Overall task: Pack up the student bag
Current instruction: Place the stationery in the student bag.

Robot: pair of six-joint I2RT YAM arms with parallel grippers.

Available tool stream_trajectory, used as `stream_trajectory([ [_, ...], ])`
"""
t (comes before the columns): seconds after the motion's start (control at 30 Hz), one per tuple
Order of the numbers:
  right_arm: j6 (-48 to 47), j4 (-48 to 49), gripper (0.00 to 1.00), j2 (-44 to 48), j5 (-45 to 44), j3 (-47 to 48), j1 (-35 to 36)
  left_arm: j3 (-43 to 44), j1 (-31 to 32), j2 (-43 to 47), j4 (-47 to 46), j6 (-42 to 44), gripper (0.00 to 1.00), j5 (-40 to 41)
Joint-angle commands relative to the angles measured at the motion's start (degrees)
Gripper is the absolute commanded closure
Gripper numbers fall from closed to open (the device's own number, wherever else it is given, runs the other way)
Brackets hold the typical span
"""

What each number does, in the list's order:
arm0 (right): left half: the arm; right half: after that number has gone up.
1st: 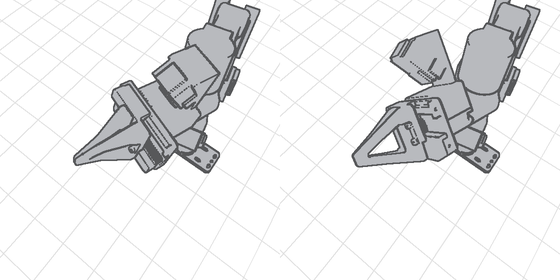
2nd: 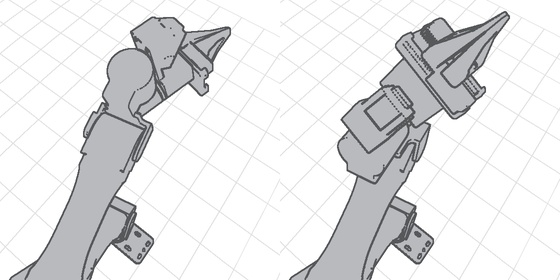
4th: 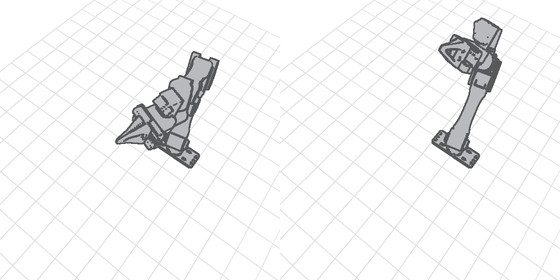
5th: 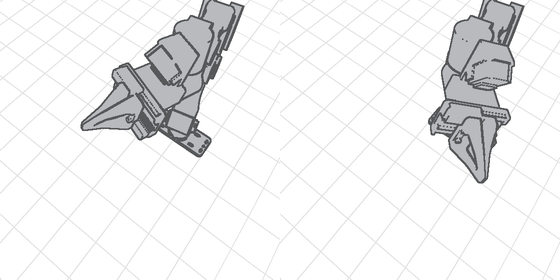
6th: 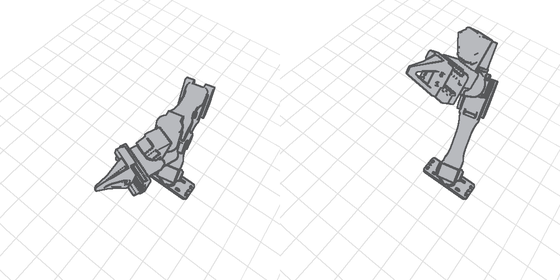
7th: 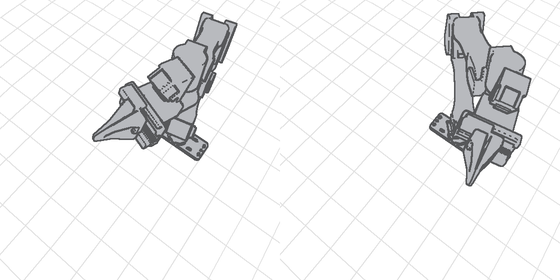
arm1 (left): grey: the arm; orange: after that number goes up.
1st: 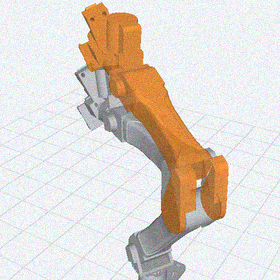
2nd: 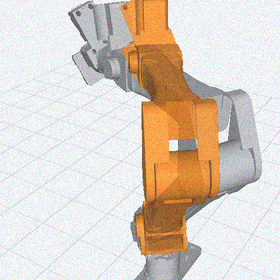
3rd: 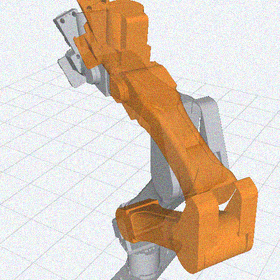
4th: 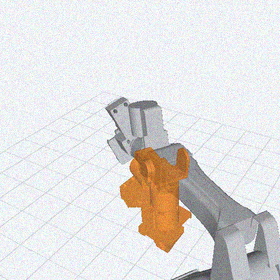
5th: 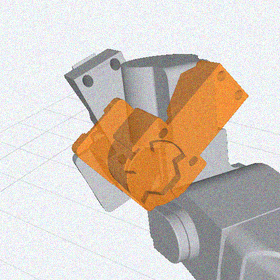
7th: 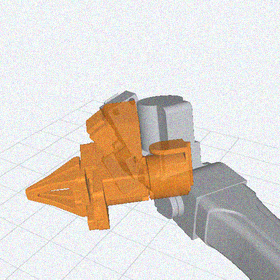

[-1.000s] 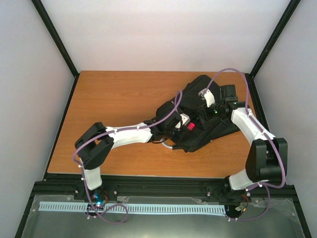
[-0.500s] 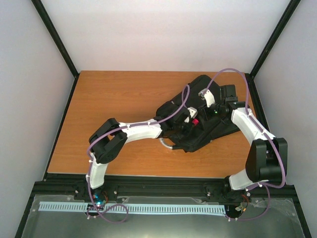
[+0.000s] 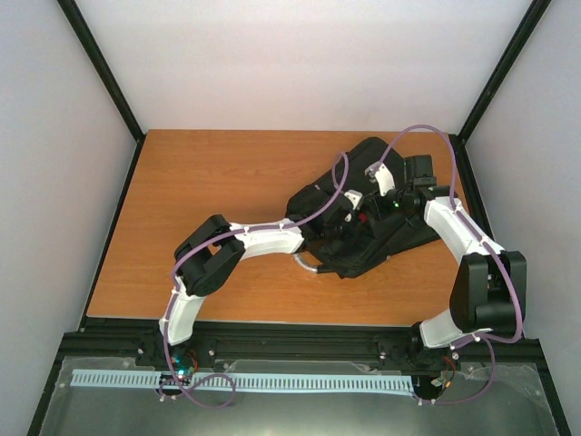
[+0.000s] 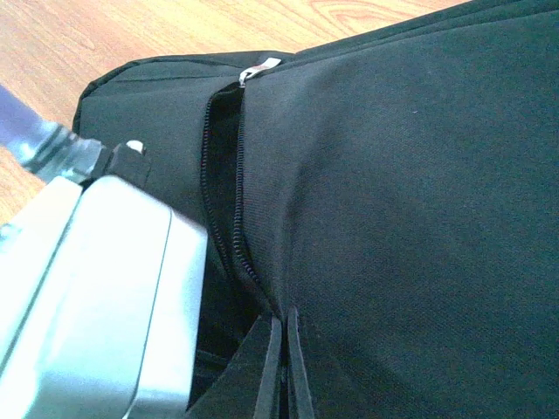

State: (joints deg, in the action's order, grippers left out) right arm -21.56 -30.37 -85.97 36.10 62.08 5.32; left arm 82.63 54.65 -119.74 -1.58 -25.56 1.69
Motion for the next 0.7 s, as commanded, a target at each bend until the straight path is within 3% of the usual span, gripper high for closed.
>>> stream_trajectory([
  [0.0,-0.59,0.11,0.97,-0.30,3.74,0.45,0.65,-0.93,-0.26,-0.93,-7.46,-3.39,0.99,1.46],
  [0.2,-0.51,-0.11,0.97,-0.73,3.60,0.58,0.70,-4.94,-0.27,-2.52,-21.87,-6.44,0.99,4.00],
  [0.37,-0.45,-0.03,0.97,-0.17,3.22,0.49,0.66,-3.92,-0.31,-1.73,-20.40,-7.06,0.99,3.88],
  [0.67,-1.53,-0.79,0.93,1.04,-0.22,1.39,0.57,-16.18,-0.25,9.48,-16.24,-9.04,0.97,4.90],
])
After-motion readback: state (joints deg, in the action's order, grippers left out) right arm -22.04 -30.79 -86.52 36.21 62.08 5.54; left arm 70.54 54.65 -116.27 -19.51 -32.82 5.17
